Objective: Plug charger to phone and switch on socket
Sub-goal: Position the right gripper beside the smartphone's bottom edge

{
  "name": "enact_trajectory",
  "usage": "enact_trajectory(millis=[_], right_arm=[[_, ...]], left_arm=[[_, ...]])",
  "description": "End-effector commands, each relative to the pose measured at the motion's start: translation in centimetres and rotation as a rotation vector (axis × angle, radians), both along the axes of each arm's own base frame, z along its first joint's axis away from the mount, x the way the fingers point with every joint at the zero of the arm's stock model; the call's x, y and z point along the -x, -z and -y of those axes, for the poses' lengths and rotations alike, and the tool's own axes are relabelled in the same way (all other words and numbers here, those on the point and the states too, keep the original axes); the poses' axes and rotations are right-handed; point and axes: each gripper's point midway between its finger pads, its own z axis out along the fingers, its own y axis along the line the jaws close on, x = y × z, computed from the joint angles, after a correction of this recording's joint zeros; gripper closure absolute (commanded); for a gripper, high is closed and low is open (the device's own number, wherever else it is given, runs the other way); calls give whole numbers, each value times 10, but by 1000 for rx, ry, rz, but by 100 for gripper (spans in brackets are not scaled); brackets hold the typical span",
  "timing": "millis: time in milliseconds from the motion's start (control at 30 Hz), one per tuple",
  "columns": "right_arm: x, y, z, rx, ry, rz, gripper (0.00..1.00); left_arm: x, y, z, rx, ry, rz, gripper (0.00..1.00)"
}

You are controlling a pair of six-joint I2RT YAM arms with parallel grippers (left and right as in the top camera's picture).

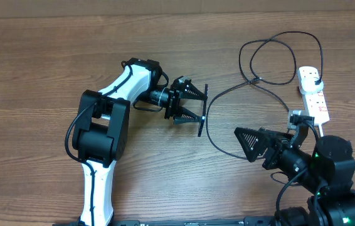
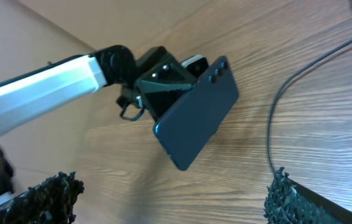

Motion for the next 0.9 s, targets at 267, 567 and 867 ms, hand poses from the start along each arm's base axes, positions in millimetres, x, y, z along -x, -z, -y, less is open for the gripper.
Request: enact_trajectory(millis=[267, 567, 867], right_arm=[[-15, 29, -27, 224, 45, -79, 1], [-24, 36, -67, 355, 139, -37, 0], [-49, 51, -89, 449, 263, 45, 0]], left_arm=[[0, -7, 5, 46, -6, -18, 46], [0, -7, 5, 46, -6, -18, 46], [0, -7, 5, 47, -6, -17, 46]])
